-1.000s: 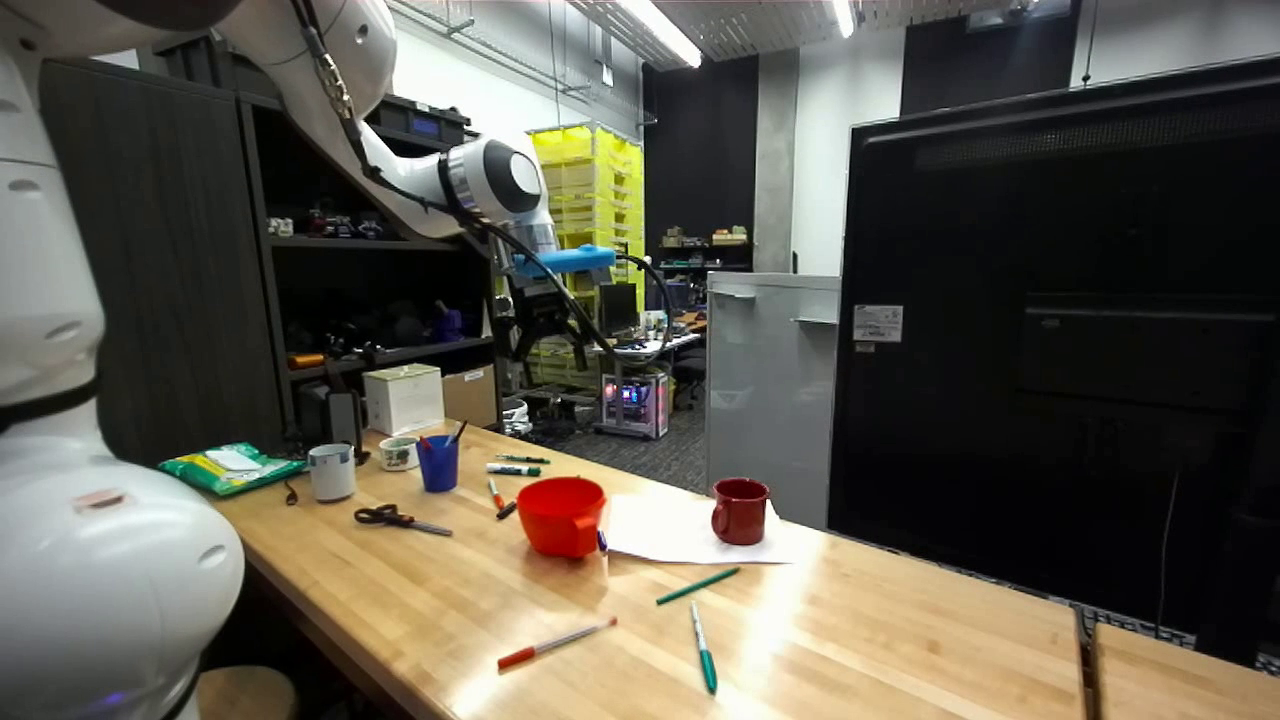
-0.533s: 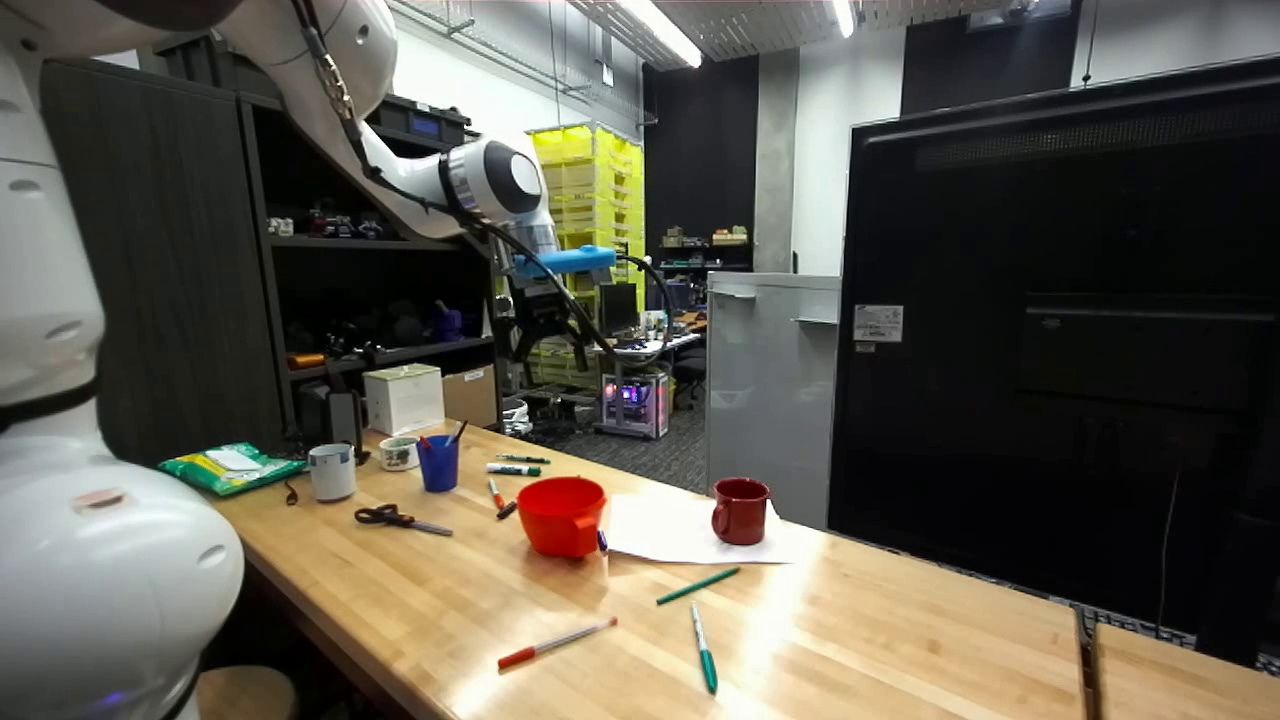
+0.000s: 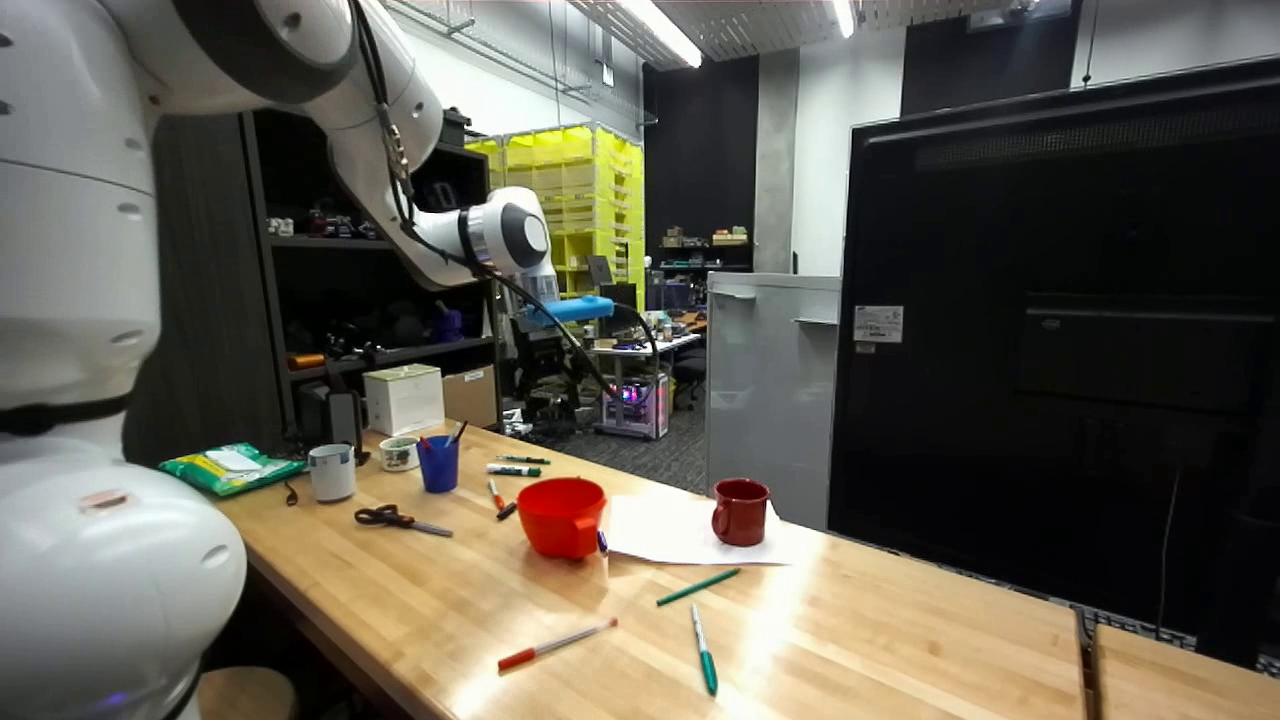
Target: Put the orange pen inside the blue cup
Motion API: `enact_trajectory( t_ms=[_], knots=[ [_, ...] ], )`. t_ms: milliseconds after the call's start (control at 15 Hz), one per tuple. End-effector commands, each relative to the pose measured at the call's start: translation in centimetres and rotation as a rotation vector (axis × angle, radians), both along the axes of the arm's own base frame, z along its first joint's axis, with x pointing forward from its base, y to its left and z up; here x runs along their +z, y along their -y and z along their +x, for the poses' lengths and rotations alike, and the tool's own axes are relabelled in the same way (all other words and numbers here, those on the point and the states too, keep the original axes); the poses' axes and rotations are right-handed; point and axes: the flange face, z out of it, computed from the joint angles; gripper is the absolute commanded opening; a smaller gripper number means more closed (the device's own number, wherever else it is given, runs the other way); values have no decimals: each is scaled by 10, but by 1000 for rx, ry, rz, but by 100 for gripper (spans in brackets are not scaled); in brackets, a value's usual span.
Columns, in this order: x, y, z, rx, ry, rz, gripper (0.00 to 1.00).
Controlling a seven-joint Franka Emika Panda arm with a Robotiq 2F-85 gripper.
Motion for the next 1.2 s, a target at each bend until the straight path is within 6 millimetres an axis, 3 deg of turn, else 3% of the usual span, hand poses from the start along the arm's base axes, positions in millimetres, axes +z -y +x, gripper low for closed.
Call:
enact_trajectory(
  t_ms=[0, 467, 800, 1133],
  knots=[
    [-25, -30, 29, 111, -7, 23, 100],
    [-63, -93, 58, 291, 19, 61, 100],
    [-74, -141, 53, 297, 22, 102, 100],
    [-86, -162, 49, 250, 42, 22, 100]
  ],
)
